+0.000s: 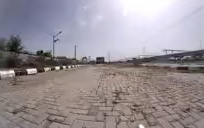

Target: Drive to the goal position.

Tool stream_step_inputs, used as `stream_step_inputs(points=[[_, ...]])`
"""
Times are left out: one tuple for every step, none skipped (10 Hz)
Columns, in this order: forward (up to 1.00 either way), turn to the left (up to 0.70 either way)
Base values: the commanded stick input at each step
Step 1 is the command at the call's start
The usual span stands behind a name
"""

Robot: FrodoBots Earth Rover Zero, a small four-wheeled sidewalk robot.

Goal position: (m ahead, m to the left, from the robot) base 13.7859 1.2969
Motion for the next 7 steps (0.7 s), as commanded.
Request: stream_step_inputs(points=[[1.00, 0.00], [1.00, 0.00], [1.00, 0.00], [1.00, 0.00], [1.00, 0.00], [1.00, 0.00], [1.00, 0.00]])
